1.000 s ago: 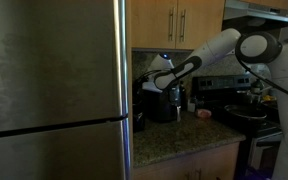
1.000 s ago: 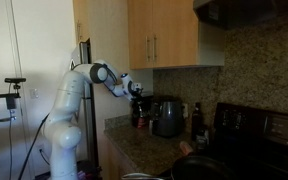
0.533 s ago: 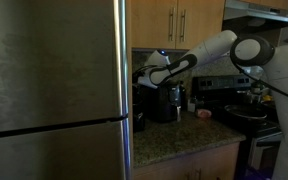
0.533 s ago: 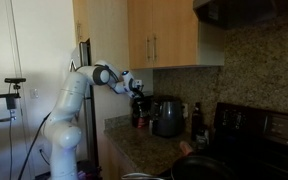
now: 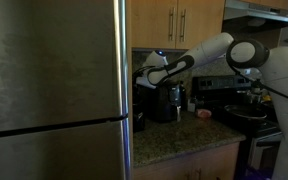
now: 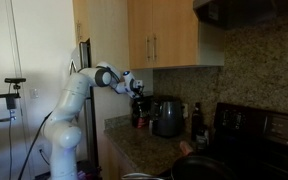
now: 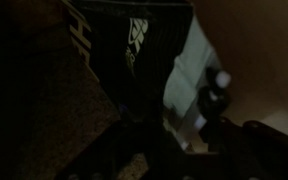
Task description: Move the packet of whey to the right
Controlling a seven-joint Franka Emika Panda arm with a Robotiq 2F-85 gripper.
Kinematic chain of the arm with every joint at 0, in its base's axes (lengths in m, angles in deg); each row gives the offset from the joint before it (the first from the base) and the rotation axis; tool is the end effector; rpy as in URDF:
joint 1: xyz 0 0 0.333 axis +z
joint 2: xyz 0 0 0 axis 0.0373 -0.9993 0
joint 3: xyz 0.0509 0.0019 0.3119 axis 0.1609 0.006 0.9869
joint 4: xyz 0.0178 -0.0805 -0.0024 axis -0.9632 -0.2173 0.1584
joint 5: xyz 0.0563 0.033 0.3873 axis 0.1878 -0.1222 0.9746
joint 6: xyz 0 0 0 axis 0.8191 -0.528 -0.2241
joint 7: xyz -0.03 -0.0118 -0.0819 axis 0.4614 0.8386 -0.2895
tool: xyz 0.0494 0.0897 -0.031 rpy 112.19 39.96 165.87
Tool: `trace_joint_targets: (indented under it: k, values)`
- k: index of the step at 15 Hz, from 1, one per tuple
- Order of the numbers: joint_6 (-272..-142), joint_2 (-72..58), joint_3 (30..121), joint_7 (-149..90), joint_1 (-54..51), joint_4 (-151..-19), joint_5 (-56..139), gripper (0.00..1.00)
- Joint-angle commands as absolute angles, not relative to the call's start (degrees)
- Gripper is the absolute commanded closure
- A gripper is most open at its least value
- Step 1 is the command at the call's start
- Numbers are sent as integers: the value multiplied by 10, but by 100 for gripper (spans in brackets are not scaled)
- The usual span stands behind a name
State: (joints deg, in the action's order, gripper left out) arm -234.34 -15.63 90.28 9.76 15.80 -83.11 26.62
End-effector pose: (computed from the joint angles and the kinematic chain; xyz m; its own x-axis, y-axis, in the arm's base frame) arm 0.6412 0.3405 0.4864 0.7393 -0.1775 0.6496 0.0744 -0.9372 -0.3407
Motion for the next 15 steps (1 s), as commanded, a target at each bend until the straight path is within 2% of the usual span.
trace_joint_targets:
  k: [1, 3, 9, 15]
  values:
    - [-2318, -165, 892, 110, 169, -807, 256, 90]
    - [-2307, -163, 882, 118, 174, -807, 245, 100]
    - [-2257, -142, 829, 141, 217, -811, 236, 99]
    - [-2159, -32, 848, 130, 223, -857, 260, 99]
